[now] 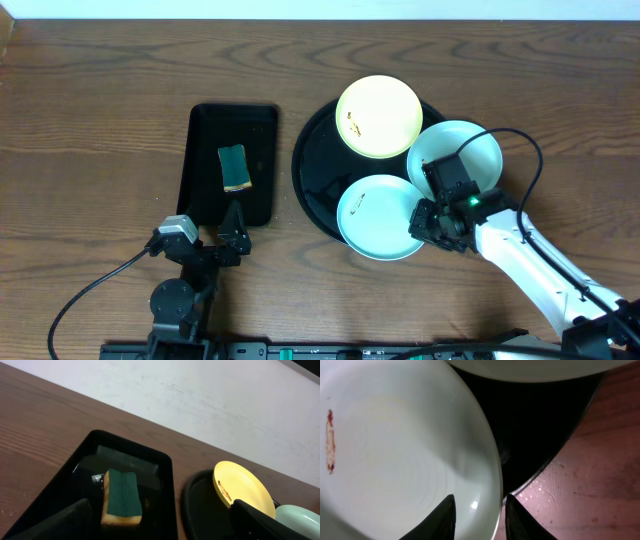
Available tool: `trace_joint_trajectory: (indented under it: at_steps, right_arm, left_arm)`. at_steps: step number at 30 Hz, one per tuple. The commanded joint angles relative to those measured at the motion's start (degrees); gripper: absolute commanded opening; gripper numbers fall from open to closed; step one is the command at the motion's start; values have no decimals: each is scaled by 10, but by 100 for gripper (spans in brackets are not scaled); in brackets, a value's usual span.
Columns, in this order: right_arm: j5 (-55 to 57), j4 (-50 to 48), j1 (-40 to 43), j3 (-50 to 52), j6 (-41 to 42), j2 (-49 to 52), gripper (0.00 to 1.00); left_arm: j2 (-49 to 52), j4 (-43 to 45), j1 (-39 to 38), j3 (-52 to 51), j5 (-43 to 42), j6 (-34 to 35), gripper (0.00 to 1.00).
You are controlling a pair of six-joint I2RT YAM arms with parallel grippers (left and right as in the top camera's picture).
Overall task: Clean dirty plates on tray and stack at the side
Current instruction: 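Move the right gripper to the right pale green plate and grip its rim, then grasp the green-yellow sponge in the black tray with the left gripper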
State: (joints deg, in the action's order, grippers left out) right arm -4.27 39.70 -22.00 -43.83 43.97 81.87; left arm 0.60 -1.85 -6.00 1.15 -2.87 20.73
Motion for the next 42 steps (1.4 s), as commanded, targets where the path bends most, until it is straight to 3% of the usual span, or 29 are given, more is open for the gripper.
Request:
trace_joint_trajectory:
  at_steps: [1,3,7,9,21,28,30,38,42]
  right_arm:
    - [10,-16,-11,21,28,-5,27]
    - [14,-19,-11,22,27,-5,25]
    - [29,-31,-11,22,27,-5,7]
    - [34,-34,-11,22,27,-5,2]
    - [43,-182,-11,14,-44,-5,1]
    - [45,-176,-20,18,-66,-4,1]
    - [45,-176,-23,21,-69,-4,3]
    - [45,-162,-25,24,-101,8,32]
    - [45,-169,-24,24,-104,28,34]
  left_arm:
    - [-3,-21,2,-9,5,-8,88]
    - [-3,-21,2,-9,5,-8,88]
    - [-3,-21,2,-9,5,-8,88]
    - [-3,-21,2,-9,5,-8,88]
    - [-3,-21,2,-9,5,-8,88]
    - [-3,-21,2,-9,5,-8,88]
    - [-3,-16,2,-9,5,-8,88]
    - [-3,-17,2,-9,5,-3,88]
    - [-1,-40,2,12,-8,12,88]
